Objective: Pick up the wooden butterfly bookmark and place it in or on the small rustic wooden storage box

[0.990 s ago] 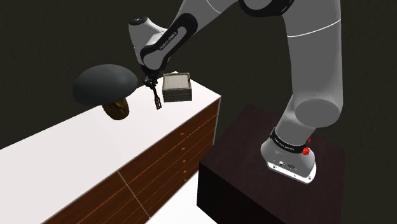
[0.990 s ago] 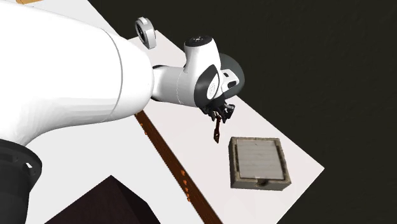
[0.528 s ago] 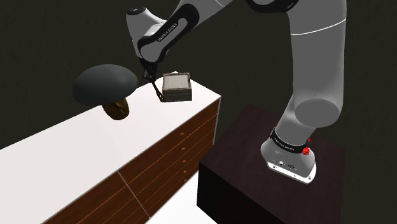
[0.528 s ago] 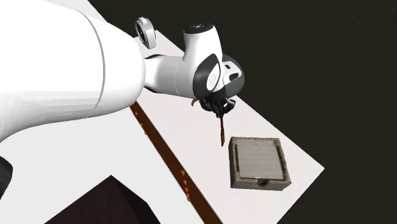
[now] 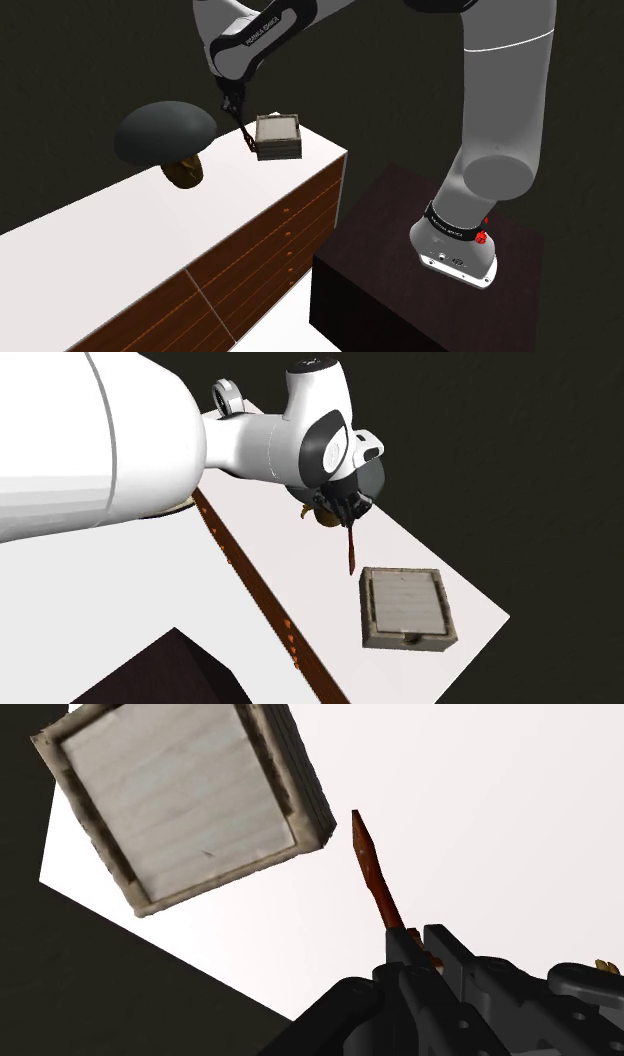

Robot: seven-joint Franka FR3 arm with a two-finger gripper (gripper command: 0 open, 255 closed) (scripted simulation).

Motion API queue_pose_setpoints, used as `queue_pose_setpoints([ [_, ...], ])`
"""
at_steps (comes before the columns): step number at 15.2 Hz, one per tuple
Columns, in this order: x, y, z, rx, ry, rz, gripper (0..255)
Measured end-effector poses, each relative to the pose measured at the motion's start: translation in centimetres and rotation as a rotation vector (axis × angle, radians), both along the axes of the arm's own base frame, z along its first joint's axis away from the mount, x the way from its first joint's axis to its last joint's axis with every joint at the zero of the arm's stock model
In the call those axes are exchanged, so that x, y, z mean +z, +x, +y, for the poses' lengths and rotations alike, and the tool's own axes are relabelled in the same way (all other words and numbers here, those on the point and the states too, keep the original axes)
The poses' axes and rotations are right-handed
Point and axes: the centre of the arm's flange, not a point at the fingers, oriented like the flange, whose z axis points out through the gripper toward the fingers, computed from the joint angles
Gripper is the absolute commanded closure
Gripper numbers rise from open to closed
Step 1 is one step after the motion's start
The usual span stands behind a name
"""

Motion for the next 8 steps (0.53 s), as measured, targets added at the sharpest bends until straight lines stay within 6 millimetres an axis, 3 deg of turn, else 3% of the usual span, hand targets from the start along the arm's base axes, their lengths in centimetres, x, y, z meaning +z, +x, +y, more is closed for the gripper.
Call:
queue_pose_setpoints([
  [8,4.3,0.0,0.0,0.000,0.000,0.000,255],
])
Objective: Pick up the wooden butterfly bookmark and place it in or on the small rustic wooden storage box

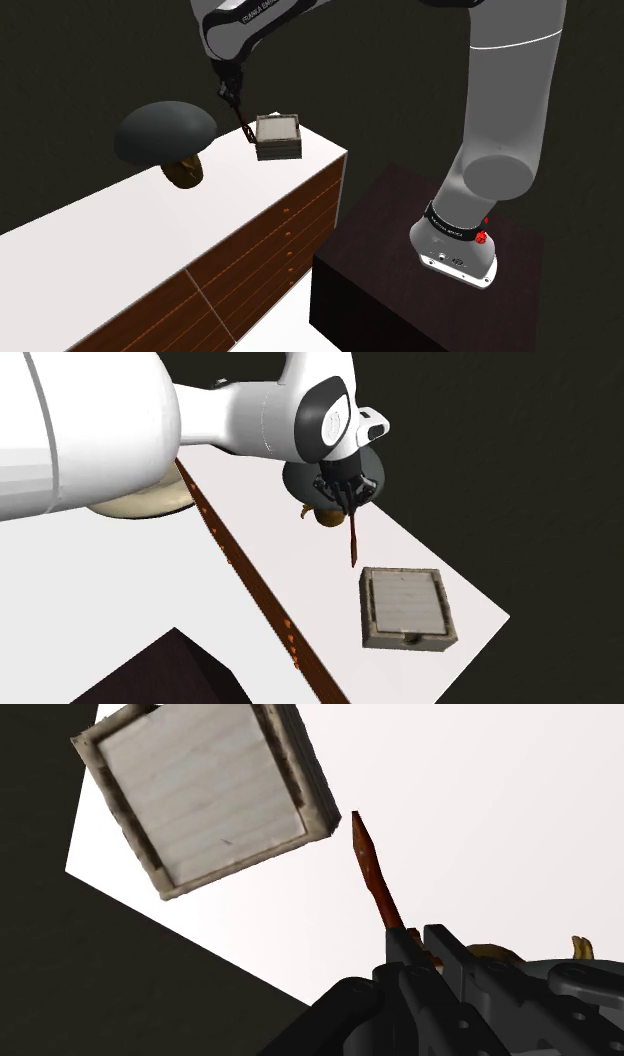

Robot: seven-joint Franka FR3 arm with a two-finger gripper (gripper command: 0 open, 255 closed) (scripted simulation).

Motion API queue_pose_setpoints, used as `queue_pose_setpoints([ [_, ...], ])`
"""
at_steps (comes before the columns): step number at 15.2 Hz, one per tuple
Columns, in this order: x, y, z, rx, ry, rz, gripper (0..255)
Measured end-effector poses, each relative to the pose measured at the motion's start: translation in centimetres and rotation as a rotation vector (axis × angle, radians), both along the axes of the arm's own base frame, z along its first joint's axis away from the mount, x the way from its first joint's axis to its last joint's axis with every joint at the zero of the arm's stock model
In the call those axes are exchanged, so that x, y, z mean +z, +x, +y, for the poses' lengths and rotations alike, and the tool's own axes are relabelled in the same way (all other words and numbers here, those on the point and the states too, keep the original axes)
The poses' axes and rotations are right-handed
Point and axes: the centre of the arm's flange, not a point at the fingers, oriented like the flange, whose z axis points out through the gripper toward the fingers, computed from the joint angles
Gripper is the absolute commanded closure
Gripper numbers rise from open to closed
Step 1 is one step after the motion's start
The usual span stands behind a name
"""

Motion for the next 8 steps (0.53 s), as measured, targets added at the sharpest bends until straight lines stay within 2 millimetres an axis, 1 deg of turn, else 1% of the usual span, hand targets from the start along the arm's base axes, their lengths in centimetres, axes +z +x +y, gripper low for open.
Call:
queue_pose_setpoints([
  [8,4.2,-0.1,-0.1,0.000,0.000,0.000,255],
])
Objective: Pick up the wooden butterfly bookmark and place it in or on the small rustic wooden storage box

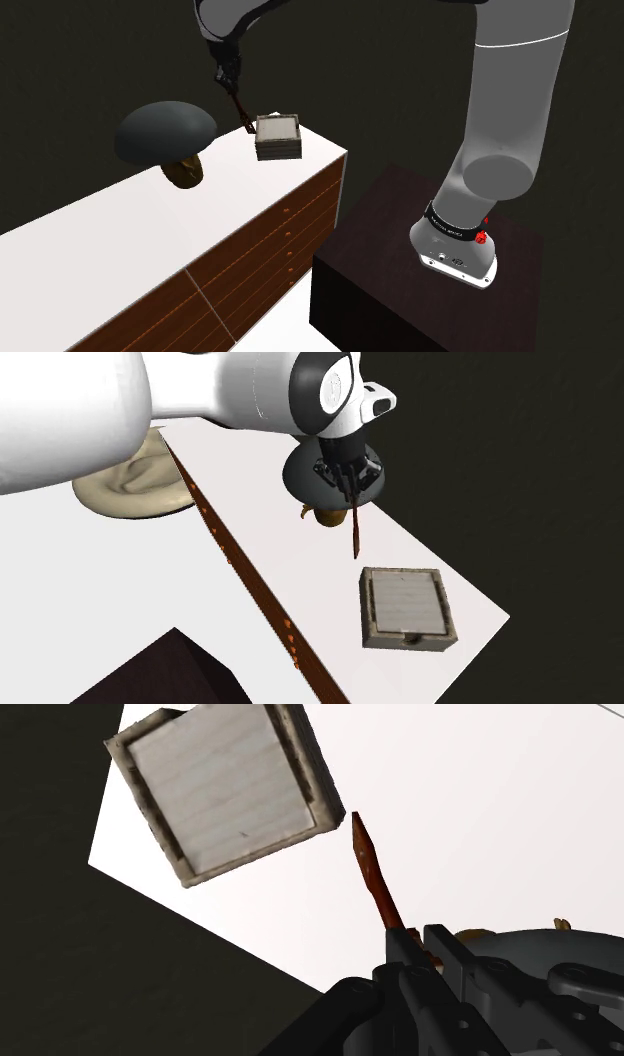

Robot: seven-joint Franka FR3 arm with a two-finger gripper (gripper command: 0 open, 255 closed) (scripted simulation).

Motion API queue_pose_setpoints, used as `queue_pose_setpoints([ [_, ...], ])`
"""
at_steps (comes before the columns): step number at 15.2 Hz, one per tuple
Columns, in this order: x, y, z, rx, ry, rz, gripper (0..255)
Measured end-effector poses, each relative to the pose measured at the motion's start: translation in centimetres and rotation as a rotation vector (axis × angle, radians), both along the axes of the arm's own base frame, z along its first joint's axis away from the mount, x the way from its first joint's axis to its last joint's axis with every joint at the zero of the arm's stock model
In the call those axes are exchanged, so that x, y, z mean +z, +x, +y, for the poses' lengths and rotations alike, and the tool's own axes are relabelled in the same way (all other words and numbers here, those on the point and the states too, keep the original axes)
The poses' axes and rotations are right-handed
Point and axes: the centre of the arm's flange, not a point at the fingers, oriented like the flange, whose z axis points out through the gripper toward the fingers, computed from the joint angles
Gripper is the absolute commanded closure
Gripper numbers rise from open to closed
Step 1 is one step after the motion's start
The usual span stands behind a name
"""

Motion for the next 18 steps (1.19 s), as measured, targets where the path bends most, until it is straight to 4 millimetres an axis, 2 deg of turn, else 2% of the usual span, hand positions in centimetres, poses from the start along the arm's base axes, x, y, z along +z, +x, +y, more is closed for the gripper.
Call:
queue_pose_setpoints([
  [3,1.2,0.2,-0.4,0.000,0.000,0.000,255],
  [7,3.2,0.8,-4.7,-0.001,0.000,0.000,255],
  [15,6.9,2.0,-14.4,-0.002,0.000,0.000,255],
  [18,8.9,2.4,-18.1,-0.002,0.000,-0.001,255],
])
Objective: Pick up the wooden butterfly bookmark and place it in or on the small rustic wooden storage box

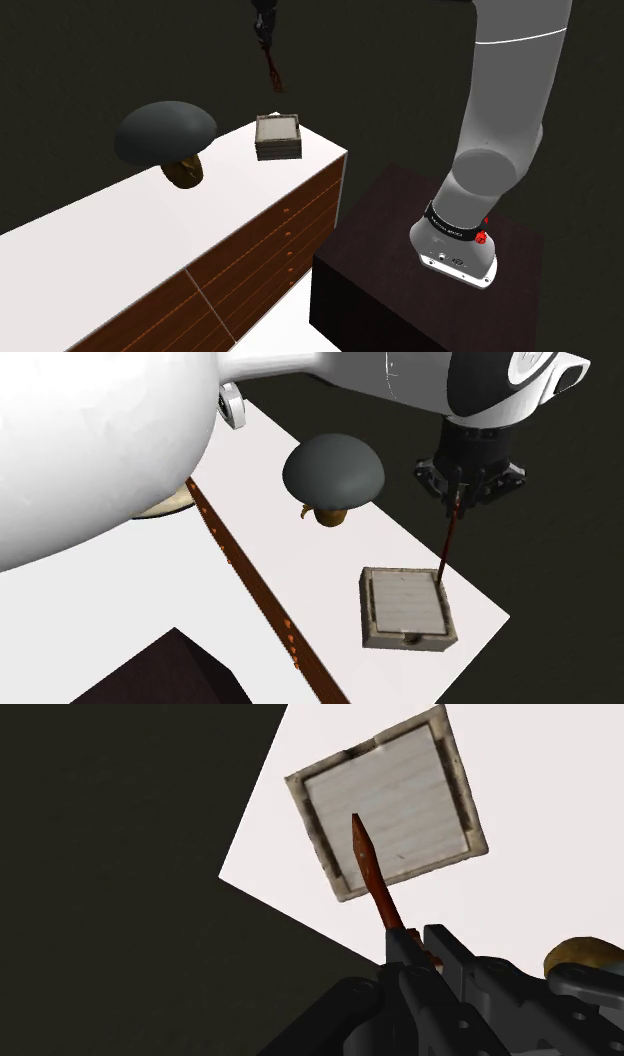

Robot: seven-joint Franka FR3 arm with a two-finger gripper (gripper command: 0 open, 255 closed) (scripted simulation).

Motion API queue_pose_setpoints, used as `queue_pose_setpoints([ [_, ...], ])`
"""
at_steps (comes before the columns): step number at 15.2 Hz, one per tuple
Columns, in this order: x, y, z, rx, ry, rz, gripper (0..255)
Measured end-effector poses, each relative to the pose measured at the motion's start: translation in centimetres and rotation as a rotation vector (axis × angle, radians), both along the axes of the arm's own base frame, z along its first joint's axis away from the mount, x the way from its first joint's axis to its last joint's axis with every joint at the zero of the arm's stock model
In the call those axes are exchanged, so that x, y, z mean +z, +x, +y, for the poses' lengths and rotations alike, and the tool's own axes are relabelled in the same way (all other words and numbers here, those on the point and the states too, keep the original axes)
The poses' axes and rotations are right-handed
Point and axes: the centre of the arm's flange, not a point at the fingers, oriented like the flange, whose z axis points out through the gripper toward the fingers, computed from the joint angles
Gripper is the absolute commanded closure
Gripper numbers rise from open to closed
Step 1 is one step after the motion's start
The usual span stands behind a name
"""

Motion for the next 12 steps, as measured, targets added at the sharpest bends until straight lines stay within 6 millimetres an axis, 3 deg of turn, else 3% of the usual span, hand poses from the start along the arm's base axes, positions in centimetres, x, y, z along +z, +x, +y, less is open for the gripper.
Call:
queue_pose_setpoints([
  [4,-0.5,0.3,-2.2,0.001,0.000,0.001,255],
  [12,-4.7,0.4,-2.1,0.001,0.000,0.002,255],
])
